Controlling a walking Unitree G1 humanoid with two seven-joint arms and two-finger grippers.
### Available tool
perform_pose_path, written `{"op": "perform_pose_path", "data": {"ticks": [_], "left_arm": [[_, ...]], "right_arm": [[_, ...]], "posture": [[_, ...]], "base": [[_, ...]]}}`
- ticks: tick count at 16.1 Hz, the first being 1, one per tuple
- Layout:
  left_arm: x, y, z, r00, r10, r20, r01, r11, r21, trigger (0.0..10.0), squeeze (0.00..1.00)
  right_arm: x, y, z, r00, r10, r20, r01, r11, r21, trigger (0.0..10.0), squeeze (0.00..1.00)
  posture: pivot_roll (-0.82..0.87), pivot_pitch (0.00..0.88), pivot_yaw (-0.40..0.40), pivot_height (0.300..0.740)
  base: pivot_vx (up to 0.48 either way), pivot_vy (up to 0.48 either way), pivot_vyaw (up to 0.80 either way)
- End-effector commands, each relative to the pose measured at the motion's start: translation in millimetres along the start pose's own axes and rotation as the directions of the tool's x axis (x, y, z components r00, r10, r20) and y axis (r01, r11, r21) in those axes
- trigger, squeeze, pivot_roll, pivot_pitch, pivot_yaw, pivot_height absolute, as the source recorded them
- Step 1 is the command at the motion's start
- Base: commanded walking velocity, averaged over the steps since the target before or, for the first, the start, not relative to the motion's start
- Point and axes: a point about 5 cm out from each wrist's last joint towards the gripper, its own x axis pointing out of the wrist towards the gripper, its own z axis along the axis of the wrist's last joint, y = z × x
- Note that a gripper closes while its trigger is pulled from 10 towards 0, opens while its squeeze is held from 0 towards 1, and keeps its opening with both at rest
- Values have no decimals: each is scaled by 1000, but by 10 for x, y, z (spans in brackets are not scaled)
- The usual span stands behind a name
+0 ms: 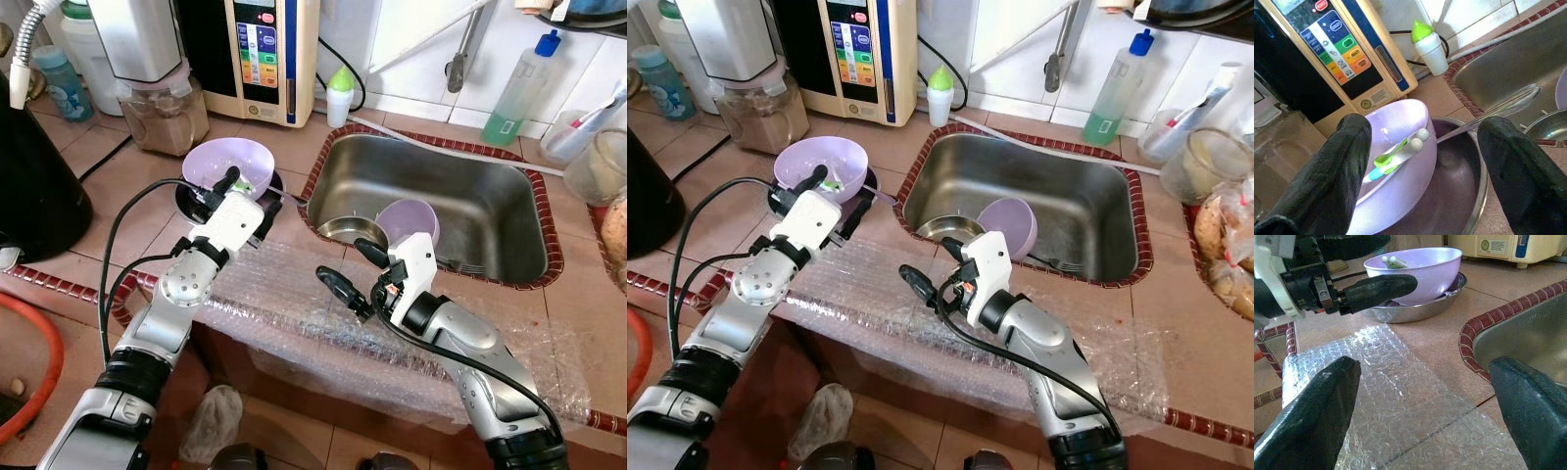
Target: Kitchen organization
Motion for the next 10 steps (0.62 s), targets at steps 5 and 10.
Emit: {"op": "perform_pose_path", "data": {"ticks": [5,10], "left_arm": [[47,-23,35,999,-5,44,3,999,36,0,0],[71,-63,37,998,19,63,-23,998,55,0,0]], "right_arm": [[-13,41,34,1000,20,12,-20,1000,-10,10000,0],[8,48,58,999,44,15,-44,999,-7,10000,0]], "posture": [[-53,56,24,740],[-53,55,7,740]], "base": [[0,0,0],[0,0,0]]}}
